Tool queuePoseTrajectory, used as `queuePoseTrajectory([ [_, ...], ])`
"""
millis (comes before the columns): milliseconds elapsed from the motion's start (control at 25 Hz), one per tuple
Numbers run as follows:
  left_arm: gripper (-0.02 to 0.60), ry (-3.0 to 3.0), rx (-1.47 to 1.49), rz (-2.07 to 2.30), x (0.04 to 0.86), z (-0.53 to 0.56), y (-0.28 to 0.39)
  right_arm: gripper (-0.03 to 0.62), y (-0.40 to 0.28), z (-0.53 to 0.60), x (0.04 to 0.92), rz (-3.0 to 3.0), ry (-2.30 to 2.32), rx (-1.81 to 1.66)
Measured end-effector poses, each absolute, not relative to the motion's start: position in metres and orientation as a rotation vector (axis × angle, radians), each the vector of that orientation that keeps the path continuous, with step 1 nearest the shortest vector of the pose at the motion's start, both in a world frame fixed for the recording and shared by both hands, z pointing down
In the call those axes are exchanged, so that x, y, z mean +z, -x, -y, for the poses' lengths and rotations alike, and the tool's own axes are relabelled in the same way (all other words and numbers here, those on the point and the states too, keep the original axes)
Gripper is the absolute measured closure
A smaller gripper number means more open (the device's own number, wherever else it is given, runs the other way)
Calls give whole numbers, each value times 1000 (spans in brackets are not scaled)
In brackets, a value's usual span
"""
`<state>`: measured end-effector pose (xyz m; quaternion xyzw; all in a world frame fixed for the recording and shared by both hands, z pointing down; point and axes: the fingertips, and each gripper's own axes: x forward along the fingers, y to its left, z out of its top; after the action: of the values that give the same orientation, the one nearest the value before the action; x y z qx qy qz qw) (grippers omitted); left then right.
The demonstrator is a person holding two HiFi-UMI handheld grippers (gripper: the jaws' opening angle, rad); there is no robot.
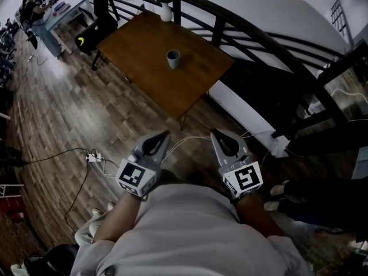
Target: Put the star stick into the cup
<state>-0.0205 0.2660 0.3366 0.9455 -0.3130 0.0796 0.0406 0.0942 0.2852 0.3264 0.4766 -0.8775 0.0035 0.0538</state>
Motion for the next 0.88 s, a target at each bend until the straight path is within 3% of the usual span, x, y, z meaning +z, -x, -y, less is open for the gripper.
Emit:
queuePoseTrajectory([
  [880,578,-2846,226,934,365,-86,-7,571,-117,-111,353,2665,-1440,112],
])
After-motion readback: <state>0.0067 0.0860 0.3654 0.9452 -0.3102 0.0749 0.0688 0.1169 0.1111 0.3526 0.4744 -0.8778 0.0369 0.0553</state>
